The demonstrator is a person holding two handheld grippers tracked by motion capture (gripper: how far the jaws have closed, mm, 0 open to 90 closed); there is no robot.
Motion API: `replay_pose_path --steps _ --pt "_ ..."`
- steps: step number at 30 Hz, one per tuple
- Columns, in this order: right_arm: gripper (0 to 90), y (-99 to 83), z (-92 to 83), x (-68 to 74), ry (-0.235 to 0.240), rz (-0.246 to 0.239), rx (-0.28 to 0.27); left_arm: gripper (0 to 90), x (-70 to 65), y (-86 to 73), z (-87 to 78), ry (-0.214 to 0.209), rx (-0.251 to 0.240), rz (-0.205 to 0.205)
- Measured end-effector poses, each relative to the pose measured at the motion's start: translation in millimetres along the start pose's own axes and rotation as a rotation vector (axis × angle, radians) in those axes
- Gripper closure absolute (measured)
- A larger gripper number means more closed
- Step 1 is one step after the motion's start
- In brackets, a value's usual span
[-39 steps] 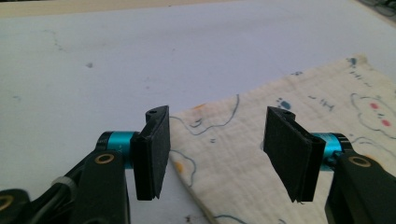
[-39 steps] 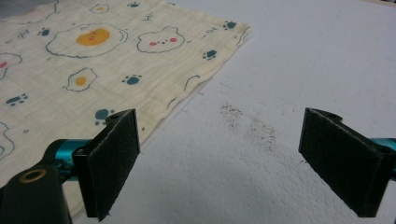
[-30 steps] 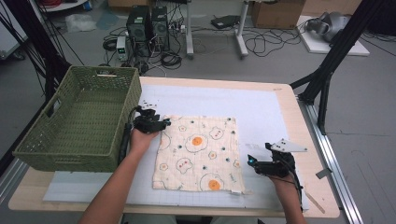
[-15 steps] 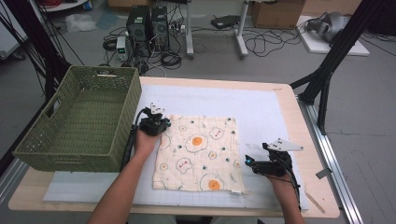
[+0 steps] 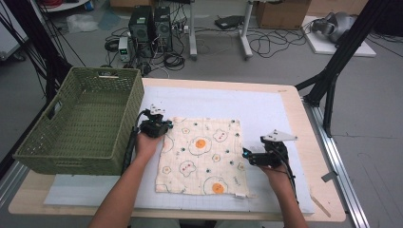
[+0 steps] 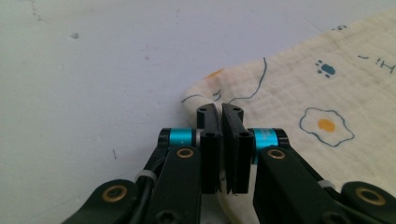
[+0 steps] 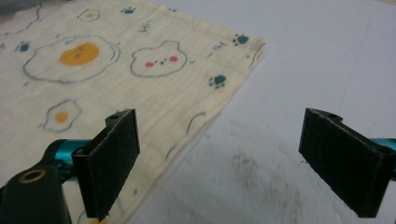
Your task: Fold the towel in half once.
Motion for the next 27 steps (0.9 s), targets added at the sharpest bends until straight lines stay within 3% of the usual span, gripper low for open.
replay_pose_path --steps 4,7,11,15,18,21,24,27 --pt "14.4 21.3 22.4 -9.0 0.007 0.049 0.010 85.5 3.6 0.0 -0.5 -0.014 -0.005 -0.042" --pt "21.3 37.7 36.2 -15.1 0.010 0.044 0.020 85.5 5.6 0.2 -1.0 -0.027 -0.013 -0.069" --pt "34.8 49.2 56.1 -24.4 0.003 0.041 0.055 85.5 6.0 -0.1 -1.3 -0.029 -0.009 -0.072" --pt "44.4 50.7 74.2 -30.3 -0.033 0.038 0.096 85.4 5.7 0.0 -0.9 -0.025 -0.011 -0.071" --pt "48.9 47.2 86.8 -36.8 -0.070 0.073 0.115 85.3 6.5 -0.2 -1.1 -0.022 -0.008 -0.076" --pt "54.3 44.7 96.5 -39.0 -0.055 0.103 0.115 85.3 7.2 -0.2 -1.0 -0.016 -0.007 -0.080" --pt "59.9 43.8 100.7 -37.4 -0.057 0.078 0.129 85.3 8.0 -0.2 -1.1 -0.022 -0.009 -0.092" --pt "76.0 44.2 99.5 -36.2 -0.036 0.046 0.139 85.4 8.7 -0.4 -1.5 -0.026 -0.009 -0.090"
Point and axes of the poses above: each handheld gripper's, and its own axes: z roughly forward along the jaws, y roughly out of its top, x roughly to its left, the point moved 7 cm from there along z, roughly forward along the jaws, and after that the axes turned 1 degree about x, right-handed, at the moved point
